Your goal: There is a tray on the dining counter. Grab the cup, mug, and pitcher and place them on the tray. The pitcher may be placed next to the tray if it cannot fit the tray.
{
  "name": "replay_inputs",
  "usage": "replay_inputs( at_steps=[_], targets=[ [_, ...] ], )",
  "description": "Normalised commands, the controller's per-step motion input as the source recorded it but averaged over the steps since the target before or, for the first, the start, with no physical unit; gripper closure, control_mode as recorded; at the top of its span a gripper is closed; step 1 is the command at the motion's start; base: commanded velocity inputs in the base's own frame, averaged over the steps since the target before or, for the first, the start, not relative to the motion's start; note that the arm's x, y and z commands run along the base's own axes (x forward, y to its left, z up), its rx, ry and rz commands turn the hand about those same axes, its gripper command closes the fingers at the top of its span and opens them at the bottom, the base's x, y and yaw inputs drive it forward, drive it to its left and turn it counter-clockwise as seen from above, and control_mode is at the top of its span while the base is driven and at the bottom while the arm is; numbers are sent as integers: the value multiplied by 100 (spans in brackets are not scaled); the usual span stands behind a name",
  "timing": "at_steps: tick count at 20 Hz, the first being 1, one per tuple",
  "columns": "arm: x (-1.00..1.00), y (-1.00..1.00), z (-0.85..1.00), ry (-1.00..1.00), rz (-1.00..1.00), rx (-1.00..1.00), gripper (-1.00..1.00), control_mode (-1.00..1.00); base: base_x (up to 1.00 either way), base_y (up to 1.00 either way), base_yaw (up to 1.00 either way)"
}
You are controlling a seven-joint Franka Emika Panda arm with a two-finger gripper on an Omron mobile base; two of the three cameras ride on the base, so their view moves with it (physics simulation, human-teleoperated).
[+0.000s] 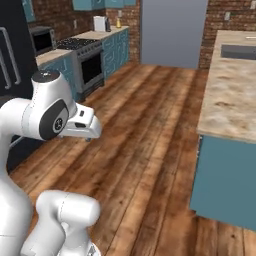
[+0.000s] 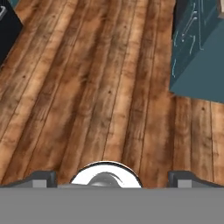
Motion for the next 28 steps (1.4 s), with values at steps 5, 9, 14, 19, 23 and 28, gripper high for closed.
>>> replay_inputs(
  at_steps=[5,9,14,19,23,28],
  targets=[
    [0,0,0,0,0,0,-100,100,99,70,-38],
    [0,0,0,0,0,0,-100,100,88,9,-16],
    [0,0,0,0,0,0,-100,100,100,9,-11],
    [0,0,0,0,0,0,-100,100,89,57,-11],
    [0,0,0,0,0,0,-100,100,94,80,-18],
    [0,0,0,0,0,0,-100,100,87,51,-16]
  ],
)
